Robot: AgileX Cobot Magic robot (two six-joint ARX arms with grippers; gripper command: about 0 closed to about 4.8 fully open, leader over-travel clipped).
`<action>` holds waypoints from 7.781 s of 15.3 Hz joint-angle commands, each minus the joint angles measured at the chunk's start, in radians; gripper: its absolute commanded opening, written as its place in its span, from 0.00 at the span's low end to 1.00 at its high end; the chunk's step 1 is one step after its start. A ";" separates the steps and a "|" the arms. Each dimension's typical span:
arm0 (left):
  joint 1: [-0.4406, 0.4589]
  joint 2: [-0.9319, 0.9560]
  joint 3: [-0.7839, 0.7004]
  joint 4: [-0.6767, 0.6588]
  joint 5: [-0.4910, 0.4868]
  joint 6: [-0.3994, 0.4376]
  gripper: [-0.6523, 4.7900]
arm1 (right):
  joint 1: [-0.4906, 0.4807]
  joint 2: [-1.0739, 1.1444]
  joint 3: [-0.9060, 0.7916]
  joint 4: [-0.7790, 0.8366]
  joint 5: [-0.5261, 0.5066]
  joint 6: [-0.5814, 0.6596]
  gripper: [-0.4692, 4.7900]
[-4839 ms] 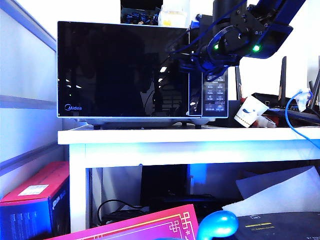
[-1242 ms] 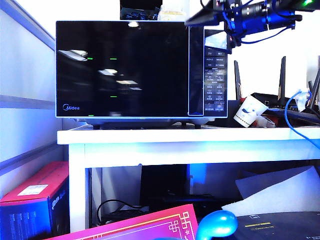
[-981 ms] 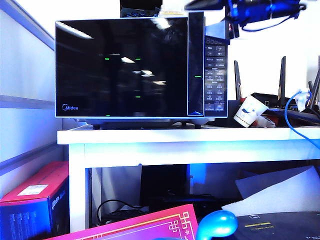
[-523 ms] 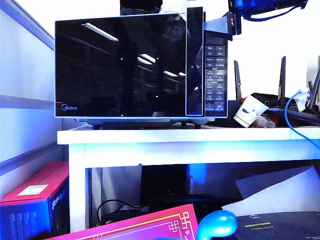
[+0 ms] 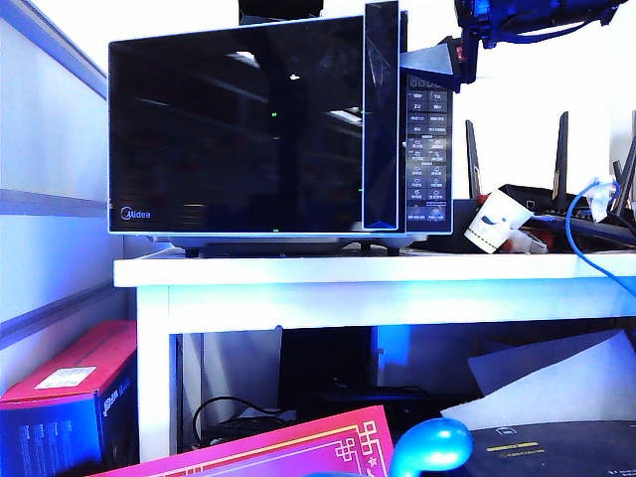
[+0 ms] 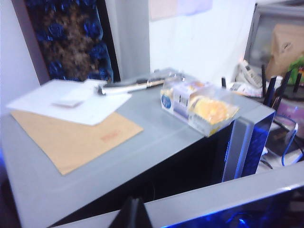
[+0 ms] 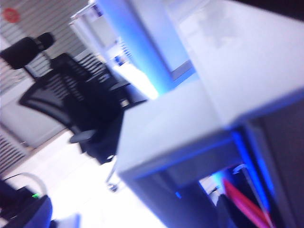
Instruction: Open the microwave door, place the box of snacks from the top of the microwave inside, then close the microwave door.
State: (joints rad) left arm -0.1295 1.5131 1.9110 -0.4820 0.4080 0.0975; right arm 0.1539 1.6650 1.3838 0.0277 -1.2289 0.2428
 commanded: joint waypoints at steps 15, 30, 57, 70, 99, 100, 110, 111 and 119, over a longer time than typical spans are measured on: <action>-0.100 0.214 0.004 0.255 0.067 0.000 0.11 | 0.009 -0.008 0.003 -0.072 -0.239 0.000 1.00; -0.146 0.402 0.004 0.509 0.063 -0.001 0.11 | 0.062 -0.008 0.003 -0.076 -0.236 0.000 1.00; -0.161 0.456 0.004 0.457 0.060 -0.001 0.11 | -0.120 -0.007 0.004 0.075 0.207 -0.029 0.88; -0.163 0.454 0.005 0.453 0.068 -0.005 0.11 | -0.003 -0.005 0.003 0.074 0.391 -0.090 0.70; -0.163 0.123 0.006 -0.114 -0.100 0.113 0.11 | 0.334 -0.014 0.005 0.045 0.075 -0.033 0.70; -0.163 0.121 0.006 -0.138 -0.100 0.113 0.11 | 0.347 -0.014 0.005 0.057 0.077 -0.027 0.70; -0.160 0.093 0.006 -0.280 -0.232 0.197 0.11 | 0.528 -0.014 0.005 0.084 0.095 -0.026 0.70; -0.160 0.092 0.006 -0.288 -0.232 0.204 0.11 | 0.549 -0.014 0.005 0.083 0.098 -0.026 0.70; -0.160 0.092 0.006 -0.323 -0.258 0.243 0.11 | 0.537 -0.032 0.005 0.084 -0.014 -0.002 0.70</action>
State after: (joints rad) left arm -0.2886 1.6119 1.9148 -0.8078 0.1528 0.3309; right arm 0.7036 1.6463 1.3842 0.0940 -1.1995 0.2287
